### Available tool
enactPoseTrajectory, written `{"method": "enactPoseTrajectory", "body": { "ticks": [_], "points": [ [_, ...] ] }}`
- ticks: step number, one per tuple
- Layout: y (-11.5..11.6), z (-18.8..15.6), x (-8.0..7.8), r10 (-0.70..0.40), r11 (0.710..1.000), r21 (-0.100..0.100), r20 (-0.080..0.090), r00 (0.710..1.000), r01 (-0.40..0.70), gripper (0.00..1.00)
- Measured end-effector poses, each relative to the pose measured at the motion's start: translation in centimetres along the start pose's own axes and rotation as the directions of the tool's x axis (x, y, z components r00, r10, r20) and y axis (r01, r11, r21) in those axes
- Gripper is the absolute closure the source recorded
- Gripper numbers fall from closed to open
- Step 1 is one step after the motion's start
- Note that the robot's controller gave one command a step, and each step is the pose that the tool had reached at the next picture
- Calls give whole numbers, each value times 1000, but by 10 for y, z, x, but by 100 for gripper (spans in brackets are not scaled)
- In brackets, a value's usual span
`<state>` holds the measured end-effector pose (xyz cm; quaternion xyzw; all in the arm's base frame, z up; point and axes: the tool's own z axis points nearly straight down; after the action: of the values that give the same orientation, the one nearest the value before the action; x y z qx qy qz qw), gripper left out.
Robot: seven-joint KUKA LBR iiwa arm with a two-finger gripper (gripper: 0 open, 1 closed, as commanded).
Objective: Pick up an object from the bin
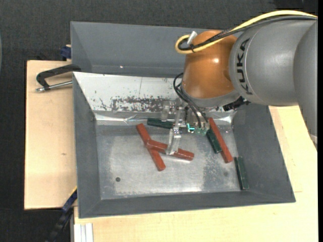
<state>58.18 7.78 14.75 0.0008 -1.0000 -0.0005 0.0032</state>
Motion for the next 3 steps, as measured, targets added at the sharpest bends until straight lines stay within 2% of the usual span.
{"method": "enactPoseTrajectory", "body": {
  "ticks": [1, 2, 3],
  "points": [
    [0, -5, -2, 1, 1000, -1, 8, 1000, -1, 0],
    [-4, 10, -5, 76, 997, -3, 15, 997, -76, 0],
    [-13, 75, 17, 153, 988, -2, 5, 988, -153, 100]
  ]
}}
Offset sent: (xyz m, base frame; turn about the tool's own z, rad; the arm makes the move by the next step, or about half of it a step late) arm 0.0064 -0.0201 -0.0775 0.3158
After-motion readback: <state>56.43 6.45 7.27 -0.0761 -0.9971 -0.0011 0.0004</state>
